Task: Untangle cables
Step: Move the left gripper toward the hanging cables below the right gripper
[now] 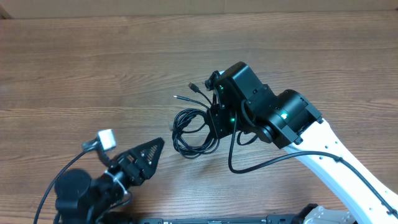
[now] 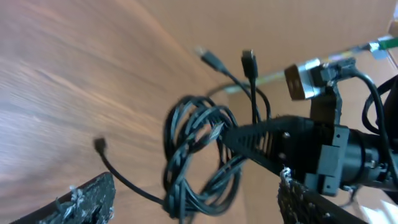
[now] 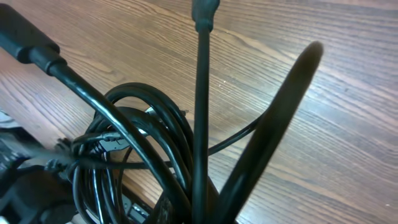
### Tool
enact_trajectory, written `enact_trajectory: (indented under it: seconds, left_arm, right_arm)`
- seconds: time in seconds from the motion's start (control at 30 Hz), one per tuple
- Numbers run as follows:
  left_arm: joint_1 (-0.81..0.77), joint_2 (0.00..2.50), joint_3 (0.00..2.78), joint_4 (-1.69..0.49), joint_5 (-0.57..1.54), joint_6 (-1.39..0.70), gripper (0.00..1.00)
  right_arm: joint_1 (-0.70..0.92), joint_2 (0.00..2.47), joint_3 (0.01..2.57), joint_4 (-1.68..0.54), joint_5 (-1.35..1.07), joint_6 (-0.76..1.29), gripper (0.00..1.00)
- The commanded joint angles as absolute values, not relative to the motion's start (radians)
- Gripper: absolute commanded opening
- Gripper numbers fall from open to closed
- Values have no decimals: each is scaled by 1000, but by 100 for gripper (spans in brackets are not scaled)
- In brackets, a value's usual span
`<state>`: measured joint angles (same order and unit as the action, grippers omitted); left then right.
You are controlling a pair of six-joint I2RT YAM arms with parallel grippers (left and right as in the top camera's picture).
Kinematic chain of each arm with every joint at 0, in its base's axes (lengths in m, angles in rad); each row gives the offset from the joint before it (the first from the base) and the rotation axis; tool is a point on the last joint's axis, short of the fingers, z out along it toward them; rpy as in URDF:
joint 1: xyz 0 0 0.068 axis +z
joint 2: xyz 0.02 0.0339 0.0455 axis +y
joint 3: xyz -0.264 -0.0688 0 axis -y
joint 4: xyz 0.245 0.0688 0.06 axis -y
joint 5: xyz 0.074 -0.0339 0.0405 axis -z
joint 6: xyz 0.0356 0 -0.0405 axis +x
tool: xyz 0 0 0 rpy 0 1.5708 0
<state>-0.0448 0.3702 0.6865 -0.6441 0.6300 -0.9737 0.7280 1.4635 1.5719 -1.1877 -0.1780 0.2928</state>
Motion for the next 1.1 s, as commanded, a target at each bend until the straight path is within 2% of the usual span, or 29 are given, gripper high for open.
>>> enact_trajectory:
  seconds: [0.0, 0.1, 0.37, 0.53, 0.63, 0.8, 0.93, 1.07]
  left_arm:
    - [-39, 440, 683, -637, 799, -1036, 82]
    - [-39, 509, 683, -615, 896, -1031, 82]
    - [-39, 655, 683, -510, 1080, -842, 83]
    - [-39, 703, 683, -484, 1148, -671, 96]
    - [-39, 717, 683, -482, 1177, -522, 100]
    - [-39, 719, 683, -499, 1128, -336, 100]
    - [-39, 722, 683, -555, 985, -309, 100]
    - [-39, 732, 683, -602, 951, -241, 100]
  right_arm:
    - [728, 1456, 1604, -1174, -164, 256, 4]
    - [728, 1465, 1604, -1165, -154, 256, 4]
    - [728, 1485, 1604, -1155, -150, 256, 4]
    - [728, 1485, 1604, -1157, -149, 252, 4]
    - [728, 1485, 1604, -1157, -149, 252, 4]
    - [728, 1485, 1604, -1158, -150, 253, 4]
    - [728, 1485, 1604, -1158, -150, 252, 4]
    - [728, 1485, 1604, -1157, -150, 253, 4]
